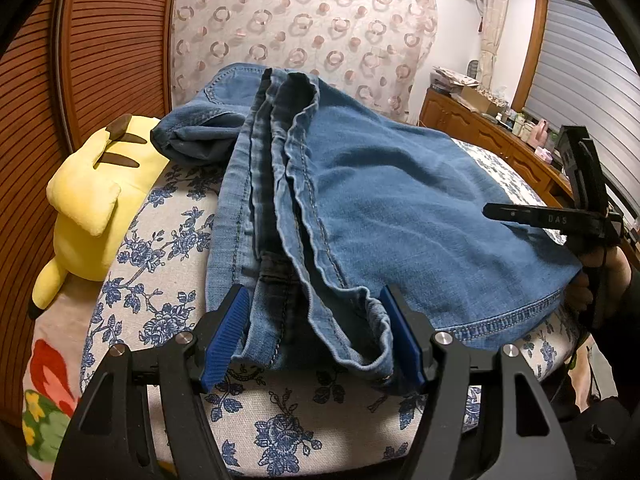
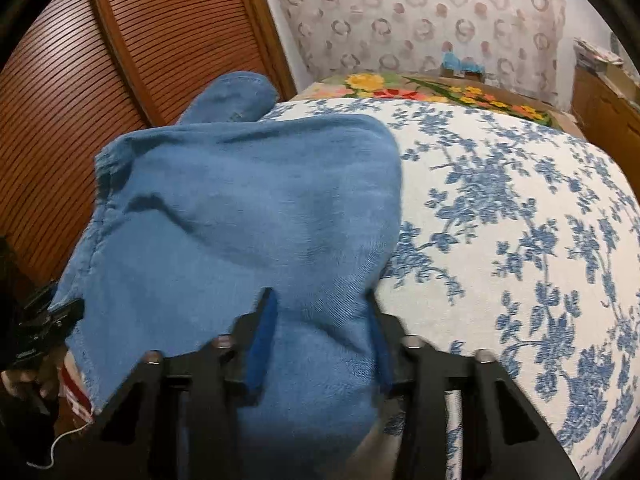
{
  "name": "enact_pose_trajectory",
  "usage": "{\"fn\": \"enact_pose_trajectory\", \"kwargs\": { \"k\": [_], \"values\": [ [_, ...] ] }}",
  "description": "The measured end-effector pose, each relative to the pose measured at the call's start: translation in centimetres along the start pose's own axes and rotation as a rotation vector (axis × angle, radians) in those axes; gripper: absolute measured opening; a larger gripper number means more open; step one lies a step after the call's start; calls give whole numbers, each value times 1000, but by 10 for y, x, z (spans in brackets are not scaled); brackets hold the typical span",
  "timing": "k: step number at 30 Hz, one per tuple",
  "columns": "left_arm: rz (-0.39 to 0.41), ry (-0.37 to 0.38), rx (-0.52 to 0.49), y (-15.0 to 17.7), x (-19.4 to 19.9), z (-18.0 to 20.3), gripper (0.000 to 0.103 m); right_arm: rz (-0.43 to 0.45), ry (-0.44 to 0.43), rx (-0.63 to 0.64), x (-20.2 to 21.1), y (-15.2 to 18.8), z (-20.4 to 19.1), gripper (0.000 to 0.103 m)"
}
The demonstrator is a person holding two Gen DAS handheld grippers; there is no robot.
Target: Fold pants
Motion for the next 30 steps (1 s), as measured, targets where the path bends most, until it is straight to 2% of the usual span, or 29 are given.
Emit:
{"fn": "enact_pose_trajectory", "kwargs": {
  "k": [1, 4, 11, 13, 20, 23, 27, 30],
  "values": [
    [0, 0, 0, 0, 0, 1, 69, 3, 0, -1, 1, 0, 2, 18],
    [0, 0, -1, 0, 0, 1, 69, 19, -35, -19, 5, -4, 3, 8],
    [4, 42, -18, -8, 0, 16, 69, 187, 17, -38, 51, -31, 14, 6],
    [6, 48, -39, -14, -2, 25, 69, 208, 61, -42, 62, -37, 28, 6],
    [17, 114, -116, -44, -13, 66, 69, 151, 234, -65, 78, -23, 120, 6],
    [15, 155, -151, -54, -22, 88, 69, 124, 279, -89, 81, -12, 161, 6],
    [-8, 194, -187, -57, -40, 112, 69, 55, 256, -115, 68, 6, 184, 6],
    [-28, 207, -197, -54, -50, 119, 69, 88, 228, -94, 77, -1, 174, 6]
  ]
}}
Point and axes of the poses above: each gripper's, at about its wrist camera, not at the fingertips, and x roughly against the way its jaws point, z to its right, y to its underside, the point moved 10 cm from there along -x, roughly the way its jaws point, and after that the axes turned 15 degrees about y, right-handed, at the moved point
